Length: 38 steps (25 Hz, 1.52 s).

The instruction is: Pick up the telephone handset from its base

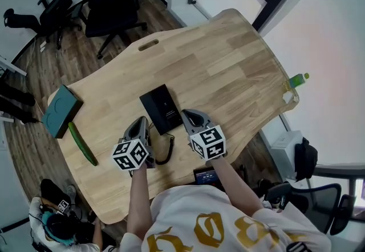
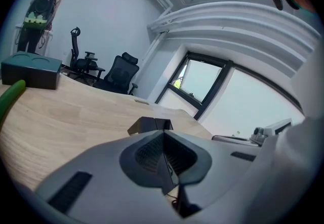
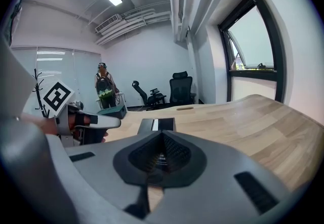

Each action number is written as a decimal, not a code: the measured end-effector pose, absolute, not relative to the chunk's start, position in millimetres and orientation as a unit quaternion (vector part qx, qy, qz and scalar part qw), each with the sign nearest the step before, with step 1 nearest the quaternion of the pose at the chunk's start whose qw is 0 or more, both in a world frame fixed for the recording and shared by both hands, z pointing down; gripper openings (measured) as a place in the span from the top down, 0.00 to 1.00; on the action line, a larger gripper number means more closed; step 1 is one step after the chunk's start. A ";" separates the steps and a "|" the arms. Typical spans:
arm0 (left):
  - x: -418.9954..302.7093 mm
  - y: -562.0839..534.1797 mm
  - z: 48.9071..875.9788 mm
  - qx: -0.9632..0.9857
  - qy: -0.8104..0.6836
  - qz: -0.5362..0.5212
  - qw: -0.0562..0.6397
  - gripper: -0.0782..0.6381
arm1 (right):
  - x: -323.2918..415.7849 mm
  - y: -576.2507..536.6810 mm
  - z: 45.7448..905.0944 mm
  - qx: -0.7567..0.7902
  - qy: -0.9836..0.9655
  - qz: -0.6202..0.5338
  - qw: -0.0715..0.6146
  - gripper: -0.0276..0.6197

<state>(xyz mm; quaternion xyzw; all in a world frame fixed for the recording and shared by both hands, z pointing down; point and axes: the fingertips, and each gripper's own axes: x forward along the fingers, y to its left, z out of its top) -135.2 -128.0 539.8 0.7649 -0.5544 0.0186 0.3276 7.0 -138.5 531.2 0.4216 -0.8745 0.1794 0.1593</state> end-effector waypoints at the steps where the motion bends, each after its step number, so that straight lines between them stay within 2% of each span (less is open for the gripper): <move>1: -135.4 -128.5 540.7 0.765 -0.554 0.020 0.328 0.88 | 6.7 -139.1 533.3 0.421 -0.874 0.181 0.162 0.95; 33: -122.8 -132.0 601.7 0.756 -0.526 0.043 0.387 0.88 | 1.1 -157.6 582.9 0.400 -0.865 0.222 0.203 0.95; 34: -121.4 -133.2 601.2 0.758 -0.522 0.040 0.389 0.87 | 3.1 -159.0 584.5 0.403 -0.864 0.219 0.207 0.95; 38: -115.9 -134.8 604.6 0.761 -0.499 0.026 0.414 0.72 | 6.7 -162.9 589.4 0.407 -0.861 0.222 0.209 0.95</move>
